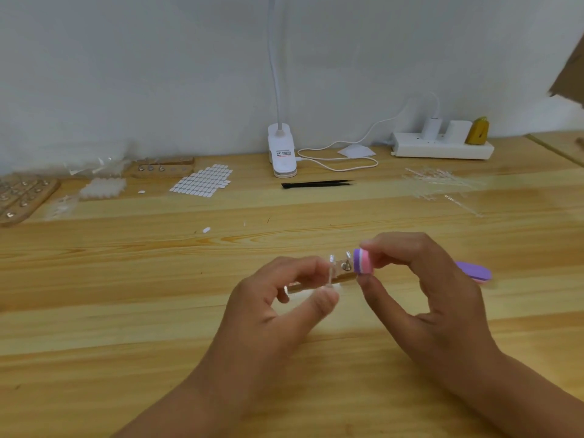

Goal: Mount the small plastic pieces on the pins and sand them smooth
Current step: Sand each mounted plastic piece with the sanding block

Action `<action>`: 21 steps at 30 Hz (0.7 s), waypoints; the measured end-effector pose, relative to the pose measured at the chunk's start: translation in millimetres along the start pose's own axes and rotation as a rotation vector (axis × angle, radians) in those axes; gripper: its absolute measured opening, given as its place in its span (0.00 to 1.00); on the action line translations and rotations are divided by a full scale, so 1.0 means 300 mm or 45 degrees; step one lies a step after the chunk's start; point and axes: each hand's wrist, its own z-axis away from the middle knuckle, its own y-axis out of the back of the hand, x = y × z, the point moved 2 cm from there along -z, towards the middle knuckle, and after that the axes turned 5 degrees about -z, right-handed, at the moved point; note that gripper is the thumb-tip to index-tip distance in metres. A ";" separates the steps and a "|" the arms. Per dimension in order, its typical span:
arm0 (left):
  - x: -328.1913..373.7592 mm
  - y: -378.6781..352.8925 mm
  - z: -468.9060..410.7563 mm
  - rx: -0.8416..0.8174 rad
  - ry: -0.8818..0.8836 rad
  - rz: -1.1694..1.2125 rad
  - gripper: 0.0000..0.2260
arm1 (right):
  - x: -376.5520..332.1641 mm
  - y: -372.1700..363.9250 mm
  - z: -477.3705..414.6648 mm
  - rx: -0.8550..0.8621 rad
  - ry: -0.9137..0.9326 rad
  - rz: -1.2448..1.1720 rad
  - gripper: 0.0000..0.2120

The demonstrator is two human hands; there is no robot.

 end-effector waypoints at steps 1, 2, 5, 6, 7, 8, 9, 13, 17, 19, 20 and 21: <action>0.009 0.000 0.006 0.035 -0.106 -0.172 0.11 | -0.002 -0.004 0.002 -0.012 0.039 0.006 0.12; 0.018 -0.002 0.009 0.058 -0.167 -0.246 0.11 | -0.005 -0.010 0.004 -0.026 0.080 0.014 0.12; 0.028 -0.013 0.012 0.075 -0.186 -0.282 0.10 | 0.001 -0.022 0.013 -0.080 0.149 0.047 0.11; 0.027 -0.012 0.012 0.079 -0.163 -0.285 0.10 | 0.007 -0.018 0.012 -0.087 0.131 0.047 0.11; 0.024 -0.009 0.012 0.089 -0.148 -0.289 0.10 | 0.013 -0.015 0.008 -0.088 0.102 0.040 0.11; 0.021 -0.006 0.011 0.099 -0.138 -0.301 0.09 | 0.015 -0.012 0.005 -0.082 0.080 0.025 0.11; 0.021 -0.004 0.011 0.099 -0.135 -0.315 0.09 | 0.011 -0.011 0.004 -0.071 0.079 0.011 0.11; 0.029 -0.007 0.014 0.085 -0.181 -0.355 0.10 | -0.001 -0.024 0.012 -0.115 0.207 0.046 0.12; 0.017 -0.006 0.010 0.098 -0.145 -0.369 0.08 | 0.038 -0.002 0.003 -0.106 0.064 0.038 0.14; 0.019 -0.005 0.008 0.085 -0.164 -0.372 0.08 | 0.027 -0.014 0.005 -0.085 0.128 0.019 0.12; 0.019 -0.006 0.009 0.080 -0.182 -0.379 0.09 | 0.020 -0.023 0.009 -0.105 0.177 0.021 0.12; 0.020 -0.007 0.010 0.072 -0.192 -0.383 0.09 | 0.018 -0.027 0.012 -0.133 0.212 0.031 0.11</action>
